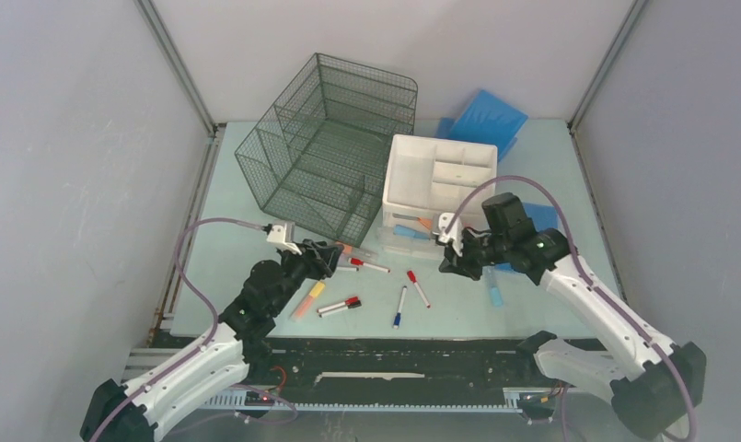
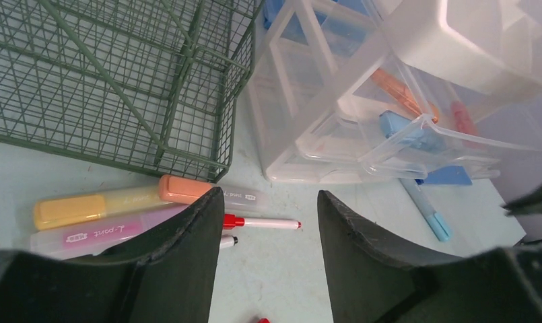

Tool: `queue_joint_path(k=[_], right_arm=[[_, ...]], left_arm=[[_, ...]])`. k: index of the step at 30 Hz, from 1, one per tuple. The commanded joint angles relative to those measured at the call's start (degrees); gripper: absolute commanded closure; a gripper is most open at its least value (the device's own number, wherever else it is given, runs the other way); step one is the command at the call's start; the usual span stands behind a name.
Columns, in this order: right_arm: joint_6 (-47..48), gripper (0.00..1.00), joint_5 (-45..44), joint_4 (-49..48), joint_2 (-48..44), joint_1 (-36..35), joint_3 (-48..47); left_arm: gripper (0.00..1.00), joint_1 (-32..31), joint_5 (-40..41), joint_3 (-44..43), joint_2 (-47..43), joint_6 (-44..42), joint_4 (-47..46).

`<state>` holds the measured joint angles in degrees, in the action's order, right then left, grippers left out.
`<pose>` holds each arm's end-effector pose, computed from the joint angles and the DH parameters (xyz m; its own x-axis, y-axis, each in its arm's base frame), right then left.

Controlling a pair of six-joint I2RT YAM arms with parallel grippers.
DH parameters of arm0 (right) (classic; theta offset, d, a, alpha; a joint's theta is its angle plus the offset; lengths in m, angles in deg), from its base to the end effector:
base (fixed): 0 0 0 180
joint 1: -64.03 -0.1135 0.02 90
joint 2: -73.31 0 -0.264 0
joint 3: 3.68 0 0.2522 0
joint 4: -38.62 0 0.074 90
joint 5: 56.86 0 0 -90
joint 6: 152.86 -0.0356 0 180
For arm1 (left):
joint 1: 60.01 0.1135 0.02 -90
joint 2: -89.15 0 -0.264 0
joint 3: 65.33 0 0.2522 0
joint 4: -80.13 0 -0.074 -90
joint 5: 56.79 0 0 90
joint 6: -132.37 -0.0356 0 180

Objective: Organize the desk
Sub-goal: Close the drawer in the storage box.

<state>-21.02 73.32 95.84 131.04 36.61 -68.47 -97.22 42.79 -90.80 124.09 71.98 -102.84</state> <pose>0.1618 0.1098 0.2900 -0.0283 -0.5888 -0.8077 -0.9901 0.1276 -0.0583 0.1316 -0.0925 0.2109 -0.3079 -0.3779 -0.8731 0.3594 0.8035 -0.4745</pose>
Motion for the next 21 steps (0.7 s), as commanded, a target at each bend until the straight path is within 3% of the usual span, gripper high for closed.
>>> queue_joint_path(k=[1, 8, 10, 12, 17, 19, 21], right_arm=[[-6.9, 0.97, -16.8, -10.7, 3.4, -3.5, -0.2], [-12.1, 0.97, -29.1, -19.8, 4.0, -3.9, 3.0], [-16.5, 0.84, -40.3, -26.3, 4.8, -3.9, 4.5], [-18.6, 0.77, -46.0, -29.4, 6.0, -3.8, 4.8], [-20.6, 0.42, -45.2, -31.0, 5.8, -3.3, 5.6], [-20.1, 0.36, -41.6, -29.4, 5.4, -3.0, 5.4], [-17.5, 0.34, -32.2, -23.2, 4.8, -2.5, 3.4]], left_arm=[[0.4, 0.3, -1.6, 1.7, -0.8, 2.6, -5.4], [0.39, 0.3, -2.9, 2.5, -0.6, 3.7, -8.4], [0.37, 0.3, -3.6, 2.8, -0.2, 3.7, -9.4], [0.35, 0.3, -4.8, 2.9, 0.4, 3.7, -11.1], [0.25, 0.3, -10.0, 2.9, 3.2, 4.0, -15.8], [0.22, 0.3, -14.0, 2.4, 4.9, 4.4, -17.9], [0.22, 0.3, -17.6, 2.0, 7.1, 5.3, -20.7]])
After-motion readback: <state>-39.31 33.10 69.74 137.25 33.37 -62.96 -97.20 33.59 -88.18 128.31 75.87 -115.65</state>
